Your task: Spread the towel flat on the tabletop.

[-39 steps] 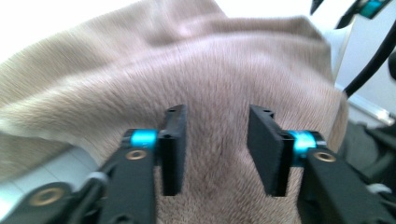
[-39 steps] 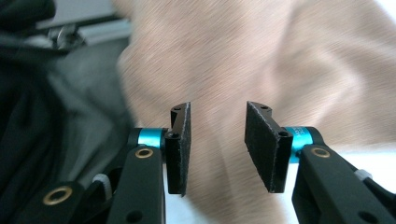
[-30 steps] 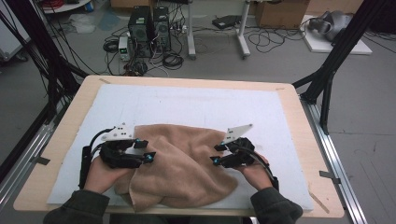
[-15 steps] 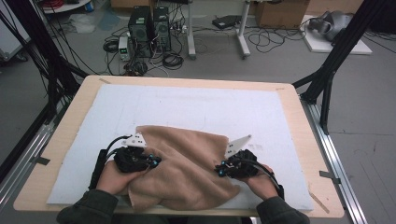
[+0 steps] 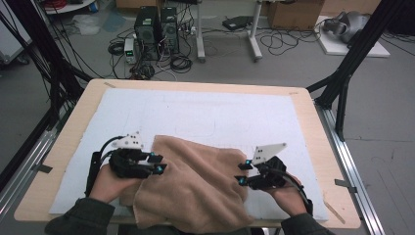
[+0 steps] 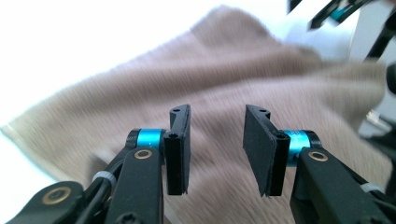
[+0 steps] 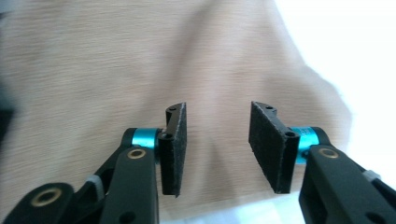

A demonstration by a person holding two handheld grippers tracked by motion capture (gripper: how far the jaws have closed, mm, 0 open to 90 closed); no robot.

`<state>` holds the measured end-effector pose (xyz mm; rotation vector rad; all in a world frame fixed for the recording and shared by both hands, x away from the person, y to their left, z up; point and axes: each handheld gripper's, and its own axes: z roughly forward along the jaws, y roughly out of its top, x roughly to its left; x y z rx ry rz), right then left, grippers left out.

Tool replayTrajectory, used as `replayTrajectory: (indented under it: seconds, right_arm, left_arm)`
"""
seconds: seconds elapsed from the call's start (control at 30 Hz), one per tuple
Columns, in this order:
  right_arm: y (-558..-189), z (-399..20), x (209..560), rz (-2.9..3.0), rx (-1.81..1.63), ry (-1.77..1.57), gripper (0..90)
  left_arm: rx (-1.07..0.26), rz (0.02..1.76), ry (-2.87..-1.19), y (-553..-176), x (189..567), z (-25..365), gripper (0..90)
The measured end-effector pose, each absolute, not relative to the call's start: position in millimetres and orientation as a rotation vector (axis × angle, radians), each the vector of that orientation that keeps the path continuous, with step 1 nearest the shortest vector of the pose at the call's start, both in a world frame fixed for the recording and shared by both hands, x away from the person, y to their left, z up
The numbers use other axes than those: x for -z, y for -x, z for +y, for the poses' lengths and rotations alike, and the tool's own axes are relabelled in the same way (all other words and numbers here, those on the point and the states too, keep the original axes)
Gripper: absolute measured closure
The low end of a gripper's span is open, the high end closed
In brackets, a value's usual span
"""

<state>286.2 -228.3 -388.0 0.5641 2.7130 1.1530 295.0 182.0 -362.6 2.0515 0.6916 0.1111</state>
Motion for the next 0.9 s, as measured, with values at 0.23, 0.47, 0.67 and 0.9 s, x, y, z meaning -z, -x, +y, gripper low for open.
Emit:
replayTrajectory:
  seconds: [0.23,0.47,0.67,0.9]
  right_arm:
    - [-324,-232,418,2.694,-1.078,-0.74,49.3]
    - [-327,-222,436,2.728,-1.008,-0.721,60.1]
    - [-332,-219,436,2.78,-1.058,-0.65,82.0]
    - [-348,-217,417,2.842,-1.033,-0.59,84.4]
  left_arm:
    - [-0.244,0.816,-2.183,-342,394,185,59.1]
    - [-0.23,0.926,-2.34,-365,428,172,49.4]
    - [-0.296,0.885,-2.353,-361,427,167,80.0]
    - [-0.329,0.906,-2.283,-363,411,177,86.1]
